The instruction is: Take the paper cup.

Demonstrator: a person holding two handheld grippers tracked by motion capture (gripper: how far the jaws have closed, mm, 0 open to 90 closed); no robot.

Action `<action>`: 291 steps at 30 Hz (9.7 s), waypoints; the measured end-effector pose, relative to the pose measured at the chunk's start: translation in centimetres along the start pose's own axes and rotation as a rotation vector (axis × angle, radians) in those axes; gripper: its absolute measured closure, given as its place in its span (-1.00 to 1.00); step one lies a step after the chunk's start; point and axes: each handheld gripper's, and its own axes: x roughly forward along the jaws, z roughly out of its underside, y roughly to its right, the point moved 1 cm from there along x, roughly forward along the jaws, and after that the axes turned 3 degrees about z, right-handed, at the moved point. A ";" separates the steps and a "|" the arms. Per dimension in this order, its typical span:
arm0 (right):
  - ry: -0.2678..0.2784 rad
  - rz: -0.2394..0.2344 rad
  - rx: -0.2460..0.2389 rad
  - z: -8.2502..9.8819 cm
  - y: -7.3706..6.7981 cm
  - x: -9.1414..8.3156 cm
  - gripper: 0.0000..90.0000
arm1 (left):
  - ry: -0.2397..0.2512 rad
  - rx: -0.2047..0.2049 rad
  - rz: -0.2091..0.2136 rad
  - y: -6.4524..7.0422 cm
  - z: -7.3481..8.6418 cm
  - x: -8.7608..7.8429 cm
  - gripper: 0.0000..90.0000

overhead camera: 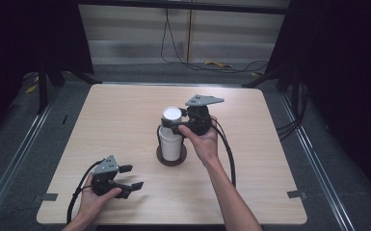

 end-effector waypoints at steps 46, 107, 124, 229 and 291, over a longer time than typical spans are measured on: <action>0.191 -0.073 0.131 -1.7 0.7 -2.9 -0.25 | 0.030 -0.006 0.017 0.2 -0.3 -0.3 -0.56; 0.198 0.005 0.158 0.5 3.3 -9.7 -0.23 | 0.067 0.032 0.085 1.5 -2.1 0.4 -0.62; 0.119 -0.026 0.136 2.7 2.6 -9.8 -0.23 | 0.113 0.036 0.131 2.1 -5.3 1.5 -0.60; -0.008 -0.282 0.067 6.6 -3.6 -4.5 -0.25 | 0.137 0.149 0.252 3.5 -8.8 5.4 -0.45; -0.020 -0.185 0.047 6.8 -1.7 -6.9 -0.58 | 0.001 0.117 0.180 1.2 -9.2 3.3 -0.40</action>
